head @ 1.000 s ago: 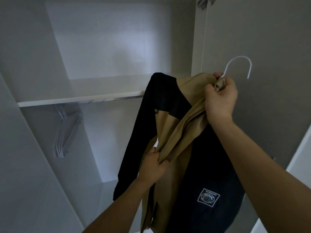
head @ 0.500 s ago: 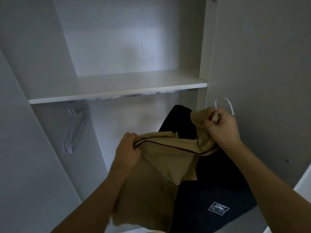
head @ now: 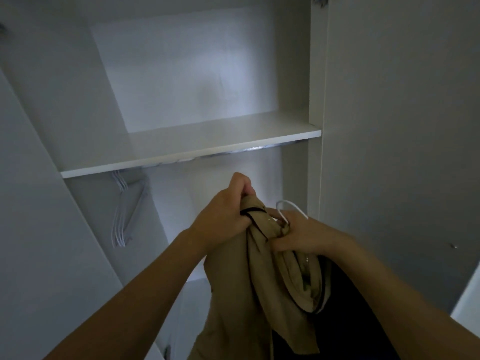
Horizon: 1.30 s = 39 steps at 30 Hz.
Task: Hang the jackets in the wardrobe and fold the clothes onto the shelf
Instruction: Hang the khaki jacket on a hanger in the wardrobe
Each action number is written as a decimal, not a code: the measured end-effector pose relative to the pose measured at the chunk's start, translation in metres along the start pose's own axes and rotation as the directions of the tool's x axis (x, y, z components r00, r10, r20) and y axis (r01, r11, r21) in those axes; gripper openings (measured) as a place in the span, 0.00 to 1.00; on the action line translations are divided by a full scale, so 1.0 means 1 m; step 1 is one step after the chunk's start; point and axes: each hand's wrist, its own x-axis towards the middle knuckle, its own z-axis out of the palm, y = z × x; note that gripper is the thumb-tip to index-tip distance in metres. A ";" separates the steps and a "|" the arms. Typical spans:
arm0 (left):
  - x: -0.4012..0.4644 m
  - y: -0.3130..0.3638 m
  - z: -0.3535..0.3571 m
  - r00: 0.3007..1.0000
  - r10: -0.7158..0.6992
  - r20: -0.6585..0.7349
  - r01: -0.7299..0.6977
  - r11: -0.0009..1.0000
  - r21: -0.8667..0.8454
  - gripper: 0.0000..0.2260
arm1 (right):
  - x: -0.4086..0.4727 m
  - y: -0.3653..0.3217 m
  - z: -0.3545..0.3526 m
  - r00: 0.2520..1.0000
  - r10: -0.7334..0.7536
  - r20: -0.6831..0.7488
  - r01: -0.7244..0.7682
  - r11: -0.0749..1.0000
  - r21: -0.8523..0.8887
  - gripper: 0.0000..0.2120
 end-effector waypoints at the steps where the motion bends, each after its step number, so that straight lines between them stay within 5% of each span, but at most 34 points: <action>1: -0.001 0.002 0.002 1.000 0.014 0.007 -0.014 1.000 -0.008 0.21 | 0.000 0.001 0.001 1.000 0.008 0.003 -0.008 1.000 0.023 0.22; 4: -0.006 0.003 0.003 0.999 0.006 -0.044 -0.008 0.999 -0.046 0.19 | 0.003 0.004 0.001 0.993 0.034 -0.117 -0.022 0.995 0.096 0.13; 7: -0.016 -0.008 0.006 0.988 -0.111 -0.106 0.105 0.993 -0.058 0.15 | 0.002 0.003 -0.004 0.939 0.055 -0.338 -0.040 0.998 0.053 0.17; 9: -0.031 -0.023 0.016 0.968 -0.251 -0.023 0.250 0.968 -0.034 0.10 | 0.001 0.002 -0.007 0.903 0.035 -0.428 -0.034 0.999 0.010 0.17; 12: -0.065 -0.050 0.037 0.863 -0.478 0.160 0.495 0.865 -0.085 0.05 | -0.008 0.002 -0.010 0.852 0.010 -0.523 0.012 0.999 0.038 0.17; 16: -0.081 -0.076 0.037 0.750 -0.661 0.018 0.656 0.741 -0.145 0.09 | -0.020 0.011 -0.015 0.879 -0.012 -0.477 0.005 1.000 -0.016 0.08; 19: -0.064 -0.074 0.010 0.850 -0.523 -0.061 0.526 0.839 0.139 0.07 | -0.027 0.024 -0.030 0.958 0.155 -0.241 -0.160 0.987 -0.001 0.08; 21: -0.047 -0.066 -0.010 0.925 -0.379 0.021 0.339 0.849 0.405 0.06 | -0.035 0.027 -0.036 0.956 0.260 -0.133 -0.262 0.965 0.002 0.28; 24: -0.021 -0.055 -0.023 0.971 -0.177 0.158 0.009 0.696 0.718 0.04 | -0.037 0.027 -0.030 0.960 0.243 -0.137 -0.241 0.970 0.032 0.49; 28: 0.002 -0.035 -0.017 0.948 0.003 0.317 -0.235 0.676 0.698 0.03 | -0.029 0.012 -0.017 0.971 0.137 -0.194 -0.172 0.968 -0.180 0.49; 31: 0.012 -0.025 -0.016 0.916 0.098 0.389 -0.363 0.617 0.699 0.03 | -0.028 0.008 -0.023 0.957 0.171 -0.233 -0.239 0.922 -0.305 0.40; 33: 0.014 -0.028 -0.024 0.940 0.055 0.338 -0.300 0.609 0.734 0.04 | -0.030 0.008 -0.029 0.964 0.208 -0.167 -0.253 0.915 -0.315 0.32; 36: 0.015 -0.036 -0.040 0.954 0.008 0.299 -0.247 0.584 0.773 0.05 | -0.034 0.012 -0.027 0.977 0.213 0.002 -0.206 0.946 -0.250 0.33; 39: 0.012 -0.033 -0.038 0.896 0.094 0.433 -0.423 0.469 0.775 0.05 | -0.031 0.014 -0.023 0.963 0.183 -0.198 -0.207 0.972 -0.109 0.34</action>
